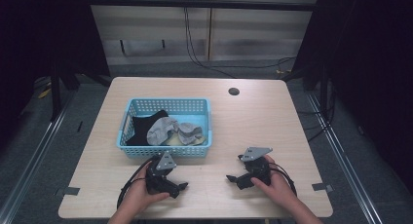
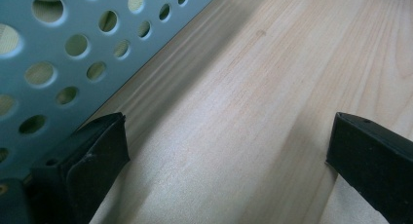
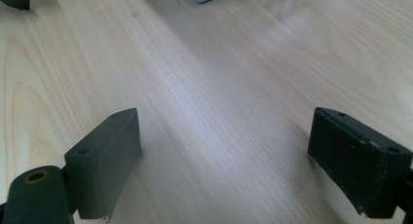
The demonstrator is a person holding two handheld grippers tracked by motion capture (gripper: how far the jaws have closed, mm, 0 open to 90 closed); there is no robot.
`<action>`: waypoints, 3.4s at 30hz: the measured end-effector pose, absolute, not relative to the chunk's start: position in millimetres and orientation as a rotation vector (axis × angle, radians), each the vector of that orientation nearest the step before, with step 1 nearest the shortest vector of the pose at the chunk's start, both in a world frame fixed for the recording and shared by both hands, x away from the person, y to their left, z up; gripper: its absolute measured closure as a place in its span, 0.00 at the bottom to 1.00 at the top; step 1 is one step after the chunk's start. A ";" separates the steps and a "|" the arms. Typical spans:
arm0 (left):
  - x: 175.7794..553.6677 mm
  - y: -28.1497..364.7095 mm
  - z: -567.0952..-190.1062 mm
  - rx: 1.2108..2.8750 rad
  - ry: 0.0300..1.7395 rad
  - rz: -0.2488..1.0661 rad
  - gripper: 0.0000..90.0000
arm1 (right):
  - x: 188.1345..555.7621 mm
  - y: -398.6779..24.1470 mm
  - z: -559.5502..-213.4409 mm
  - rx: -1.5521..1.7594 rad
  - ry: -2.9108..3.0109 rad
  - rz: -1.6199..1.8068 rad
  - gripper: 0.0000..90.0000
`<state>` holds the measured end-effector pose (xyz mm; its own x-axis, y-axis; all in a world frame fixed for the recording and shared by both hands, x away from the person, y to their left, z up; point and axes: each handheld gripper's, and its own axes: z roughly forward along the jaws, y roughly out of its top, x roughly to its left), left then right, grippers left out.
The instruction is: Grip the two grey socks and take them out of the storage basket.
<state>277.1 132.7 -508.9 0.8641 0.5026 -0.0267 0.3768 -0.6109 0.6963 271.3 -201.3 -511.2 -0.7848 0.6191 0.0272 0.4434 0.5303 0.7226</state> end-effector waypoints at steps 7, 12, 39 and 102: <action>276.8 130.1 -505.5 2.326 0.659 0.210 0.01 | 271.3 -201.3 -511.2 0.896 2.537 1.100 0.13; 275.4 132.0 -493.0 2.411 0.682 0.172 0.19 | 271.1 -201.3 -511.1 0.901 2.538 1.098 0.13; 304.7 145.4 -420.5 2.592 0.834 -0.064 0.24 | 271.0 -201.3 -511.1 0.903 2.538 1.098 0.13; 431.8 152.5 -416.8 2.517 1.223 0.104 0.88 | 271.0 -201.1 -511.1 0.906 2.537 1.100 0.13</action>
<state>431.8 152.5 -416.8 0.6266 0.7751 -0.0814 0.7503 -0.5716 0.3323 271.0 -201.1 -511.1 -0.7818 0.6227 0.0317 0.4488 0.5266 0.7220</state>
